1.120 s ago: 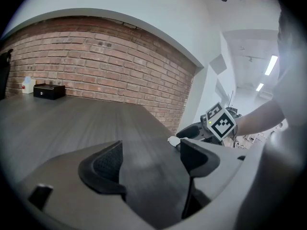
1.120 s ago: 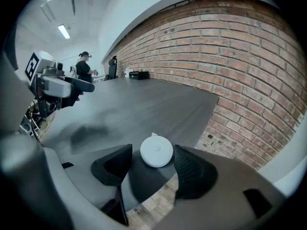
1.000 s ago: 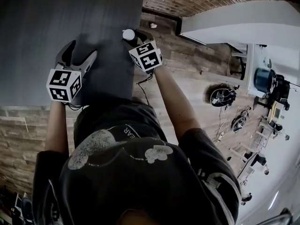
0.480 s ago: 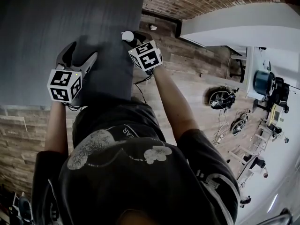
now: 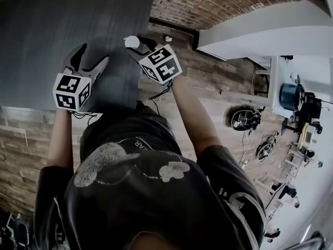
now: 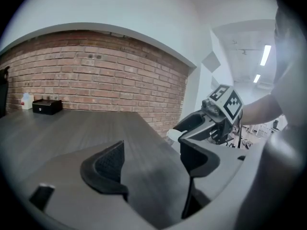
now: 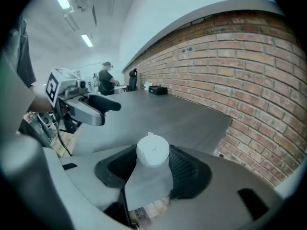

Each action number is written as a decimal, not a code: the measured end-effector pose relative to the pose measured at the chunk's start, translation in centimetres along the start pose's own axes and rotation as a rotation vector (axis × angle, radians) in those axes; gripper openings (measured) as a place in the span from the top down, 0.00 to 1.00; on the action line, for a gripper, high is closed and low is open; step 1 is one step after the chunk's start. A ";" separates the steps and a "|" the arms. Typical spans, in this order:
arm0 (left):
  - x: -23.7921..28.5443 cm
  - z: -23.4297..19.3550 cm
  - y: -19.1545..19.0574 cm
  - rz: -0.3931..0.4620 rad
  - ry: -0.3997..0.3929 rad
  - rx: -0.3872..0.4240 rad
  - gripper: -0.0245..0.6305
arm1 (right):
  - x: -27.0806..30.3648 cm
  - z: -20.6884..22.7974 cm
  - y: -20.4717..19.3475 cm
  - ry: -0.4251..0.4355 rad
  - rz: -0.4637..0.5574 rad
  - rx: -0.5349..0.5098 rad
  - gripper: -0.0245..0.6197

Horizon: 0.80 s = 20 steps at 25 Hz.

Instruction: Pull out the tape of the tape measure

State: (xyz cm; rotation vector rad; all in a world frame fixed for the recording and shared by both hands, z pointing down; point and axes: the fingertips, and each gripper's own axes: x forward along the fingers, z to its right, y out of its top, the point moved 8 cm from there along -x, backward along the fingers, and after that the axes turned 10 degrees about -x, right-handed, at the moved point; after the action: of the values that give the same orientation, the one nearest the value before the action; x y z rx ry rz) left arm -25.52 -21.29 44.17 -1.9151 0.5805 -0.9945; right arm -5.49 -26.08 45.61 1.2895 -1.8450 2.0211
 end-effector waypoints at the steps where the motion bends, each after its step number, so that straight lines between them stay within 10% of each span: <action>1: 0.0 0.6 0.4 0.010 -0.007 0.005 0.40 | -0.8 -0.2 0.5 0.026 0.017 -0.025 0.60; 20: -0.4 7.8 3.4 0.041 -0.095 0.135 0.41 | -9.3 -3.3 3.9 0.237 0.112 -0.417 0.60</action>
State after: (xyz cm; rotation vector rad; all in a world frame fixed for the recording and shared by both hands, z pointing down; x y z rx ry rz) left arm -19.39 -18.87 38.74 -1.8133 0.4837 -0.8891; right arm -3.57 -20.15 37.09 0.8159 -2.1064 1.6247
